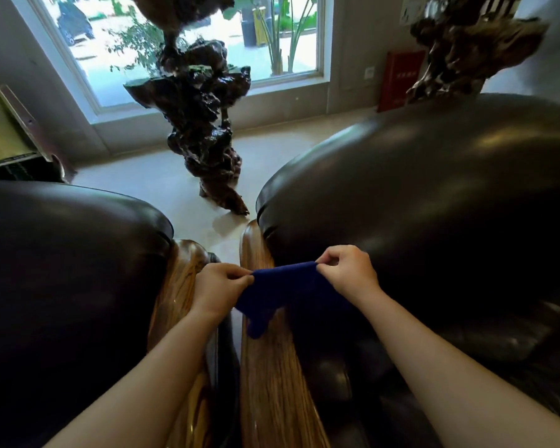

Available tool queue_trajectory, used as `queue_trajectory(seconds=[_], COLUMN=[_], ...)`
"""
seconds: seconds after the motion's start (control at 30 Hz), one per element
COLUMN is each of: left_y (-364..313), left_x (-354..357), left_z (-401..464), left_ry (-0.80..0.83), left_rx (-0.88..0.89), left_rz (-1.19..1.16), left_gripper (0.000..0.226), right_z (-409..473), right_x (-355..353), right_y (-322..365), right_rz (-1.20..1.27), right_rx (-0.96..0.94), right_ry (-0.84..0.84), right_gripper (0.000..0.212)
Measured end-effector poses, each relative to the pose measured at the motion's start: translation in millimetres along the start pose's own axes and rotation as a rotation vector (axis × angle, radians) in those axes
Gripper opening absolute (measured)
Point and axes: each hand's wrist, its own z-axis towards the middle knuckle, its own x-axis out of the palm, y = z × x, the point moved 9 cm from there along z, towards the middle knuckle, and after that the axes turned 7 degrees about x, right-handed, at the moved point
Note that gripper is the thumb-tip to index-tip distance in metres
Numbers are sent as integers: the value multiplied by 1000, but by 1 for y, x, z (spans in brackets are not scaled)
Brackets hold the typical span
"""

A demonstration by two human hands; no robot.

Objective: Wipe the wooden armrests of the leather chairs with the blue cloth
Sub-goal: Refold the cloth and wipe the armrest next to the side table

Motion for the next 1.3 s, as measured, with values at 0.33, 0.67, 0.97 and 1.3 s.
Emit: queue_trajectory(seconds=[0.33,0.67,0.97,1.3], left_y=[-188,-304,-375,-458], left_x=[-87,-90,-5,183], left_z=[-79,-208,-304,-398], left_ry=[-11,32,149,263], left_rx=[62,116,142,106], left_rz=[-164,-302,-437,-385], left_gripper=[10,7,41,30], right_z=[-90,-236,-351,-406], right_x=[-188,-318,-409,-535], right_y=[86,77,-22,-200], right_rz=[117,107,132,149], right_rx=[-128,-184,-113,5], right_ry=[-5,-52,-126,-167], right_gripper=[21,22,13,24])
